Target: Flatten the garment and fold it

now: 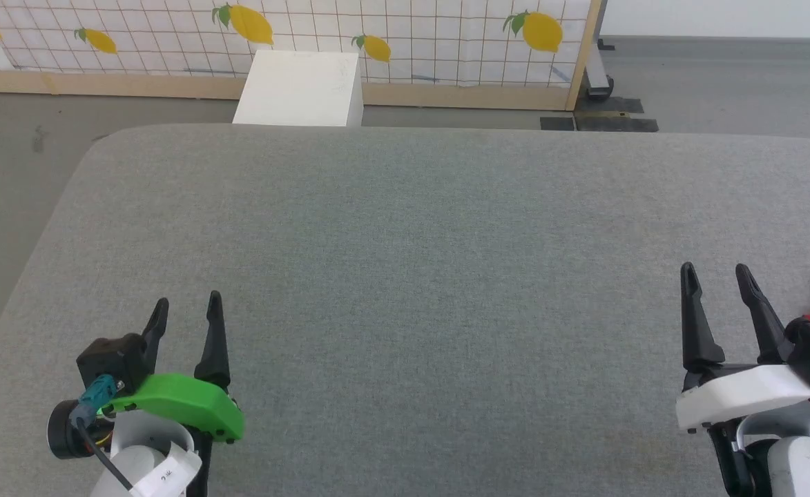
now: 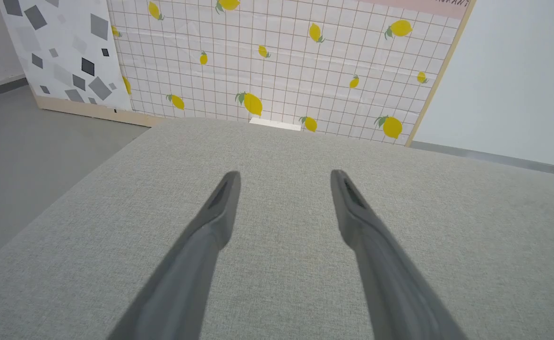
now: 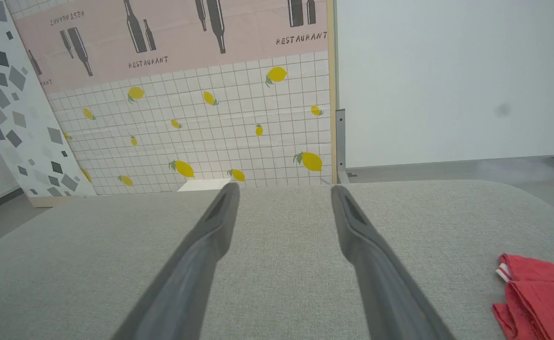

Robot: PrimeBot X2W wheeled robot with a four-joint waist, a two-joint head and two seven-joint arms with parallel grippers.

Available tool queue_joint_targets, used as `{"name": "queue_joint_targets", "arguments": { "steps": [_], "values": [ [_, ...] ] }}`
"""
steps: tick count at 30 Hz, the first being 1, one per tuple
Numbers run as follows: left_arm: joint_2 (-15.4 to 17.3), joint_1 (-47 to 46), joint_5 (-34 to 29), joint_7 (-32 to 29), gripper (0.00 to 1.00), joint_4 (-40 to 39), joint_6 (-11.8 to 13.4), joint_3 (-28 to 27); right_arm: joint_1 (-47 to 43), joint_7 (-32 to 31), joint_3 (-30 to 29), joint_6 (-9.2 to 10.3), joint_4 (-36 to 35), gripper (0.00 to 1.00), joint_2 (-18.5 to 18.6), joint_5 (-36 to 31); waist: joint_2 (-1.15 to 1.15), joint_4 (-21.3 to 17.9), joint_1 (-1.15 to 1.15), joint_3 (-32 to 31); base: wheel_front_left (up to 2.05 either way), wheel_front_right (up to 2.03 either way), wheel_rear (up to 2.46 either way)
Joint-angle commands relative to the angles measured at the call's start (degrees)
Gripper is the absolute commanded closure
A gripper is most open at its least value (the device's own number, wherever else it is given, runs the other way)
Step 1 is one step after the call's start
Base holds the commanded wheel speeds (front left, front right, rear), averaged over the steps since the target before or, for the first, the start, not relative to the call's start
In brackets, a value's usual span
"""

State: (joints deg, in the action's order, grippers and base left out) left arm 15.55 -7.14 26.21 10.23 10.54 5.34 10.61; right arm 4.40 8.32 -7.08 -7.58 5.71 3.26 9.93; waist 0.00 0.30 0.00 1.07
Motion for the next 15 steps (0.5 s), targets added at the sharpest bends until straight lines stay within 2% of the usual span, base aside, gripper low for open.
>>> {"name": "queue_joint_targets", "arguments": {
  "steps": [1,15],
  "values": [
    [0.4,0.0,-0.1,0.1,0.00,0.1,0.1,0.0,-0.5,-0.2,0.2,0.09,-0.3,0.00,-0.2,-0.5,0.00,0.0,0.00,0.1,0.00,0.00,0.00],
    [0.7,-0.7,0.0,0.3,0.00,0.3,0.5,0.6,-0.2,0.0,0.3,0.09,0.1,0.00,-0.3,-0.1,0.00,-0.1,0.00,0.6,0.00,0.00,0.00]
  ]
}}
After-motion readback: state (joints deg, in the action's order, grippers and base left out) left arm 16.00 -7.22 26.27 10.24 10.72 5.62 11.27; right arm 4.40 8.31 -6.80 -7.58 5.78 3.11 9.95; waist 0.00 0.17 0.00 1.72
